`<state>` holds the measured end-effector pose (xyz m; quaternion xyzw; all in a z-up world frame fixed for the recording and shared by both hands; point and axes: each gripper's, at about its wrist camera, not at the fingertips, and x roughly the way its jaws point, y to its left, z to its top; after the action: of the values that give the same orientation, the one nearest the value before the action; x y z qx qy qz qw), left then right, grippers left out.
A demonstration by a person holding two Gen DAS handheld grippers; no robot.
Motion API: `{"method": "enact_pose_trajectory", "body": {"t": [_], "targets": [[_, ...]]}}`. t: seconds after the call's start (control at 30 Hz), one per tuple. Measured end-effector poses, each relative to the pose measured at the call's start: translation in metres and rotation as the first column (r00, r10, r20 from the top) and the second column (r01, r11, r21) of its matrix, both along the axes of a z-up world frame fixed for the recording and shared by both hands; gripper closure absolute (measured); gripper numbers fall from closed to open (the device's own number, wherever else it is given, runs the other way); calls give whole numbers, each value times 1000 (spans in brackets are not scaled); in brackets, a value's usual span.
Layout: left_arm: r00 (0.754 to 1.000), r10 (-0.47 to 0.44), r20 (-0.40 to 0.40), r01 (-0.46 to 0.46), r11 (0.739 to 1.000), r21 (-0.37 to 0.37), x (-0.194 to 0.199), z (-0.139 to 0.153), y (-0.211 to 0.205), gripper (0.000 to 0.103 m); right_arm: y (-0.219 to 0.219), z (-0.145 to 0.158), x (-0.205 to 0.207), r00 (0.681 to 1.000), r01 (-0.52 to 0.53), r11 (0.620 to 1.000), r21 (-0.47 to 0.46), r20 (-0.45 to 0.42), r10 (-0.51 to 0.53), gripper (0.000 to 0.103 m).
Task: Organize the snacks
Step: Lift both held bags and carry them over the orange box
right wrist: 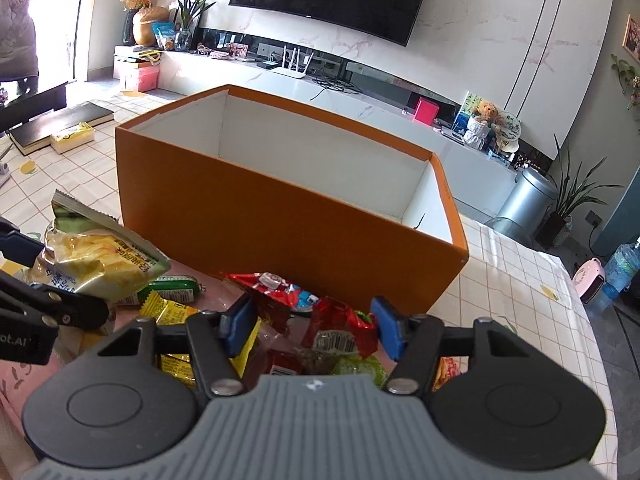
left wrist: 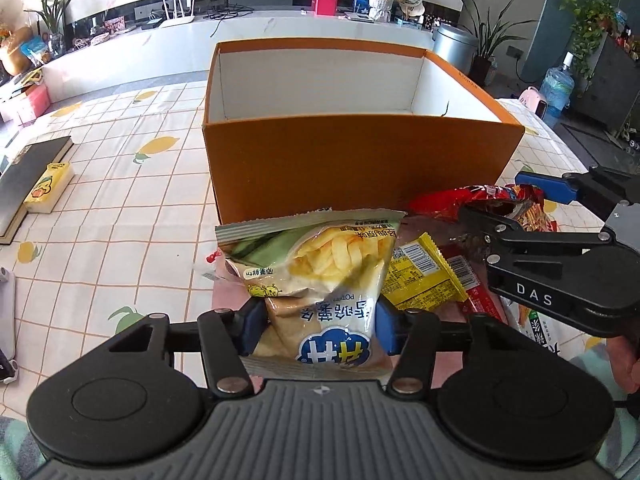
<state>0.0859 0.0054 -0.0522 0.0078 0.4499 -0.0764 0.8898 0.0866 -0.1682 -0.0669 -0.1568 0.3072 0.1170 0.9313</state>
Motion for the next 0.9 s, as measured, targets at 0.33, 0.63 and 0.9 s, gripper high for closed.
{"method": "enact_pose_trajectory", "body": {"t": [0.33,0.63,0.9], "targets": [[998,-21,66,20,1000,20,-13,32,-3,42,-7,29,-29,998,10,1000,2,59,-10,44],[986,-67,150,56,995,80,-11,67,-12,42,-16,70,-49,995,-9,997,78,100,2,45],[964,-78,252,64,996,64,8,98,-10,42,-15,107,-41,990,-46,993,113,134,31,45]]}}
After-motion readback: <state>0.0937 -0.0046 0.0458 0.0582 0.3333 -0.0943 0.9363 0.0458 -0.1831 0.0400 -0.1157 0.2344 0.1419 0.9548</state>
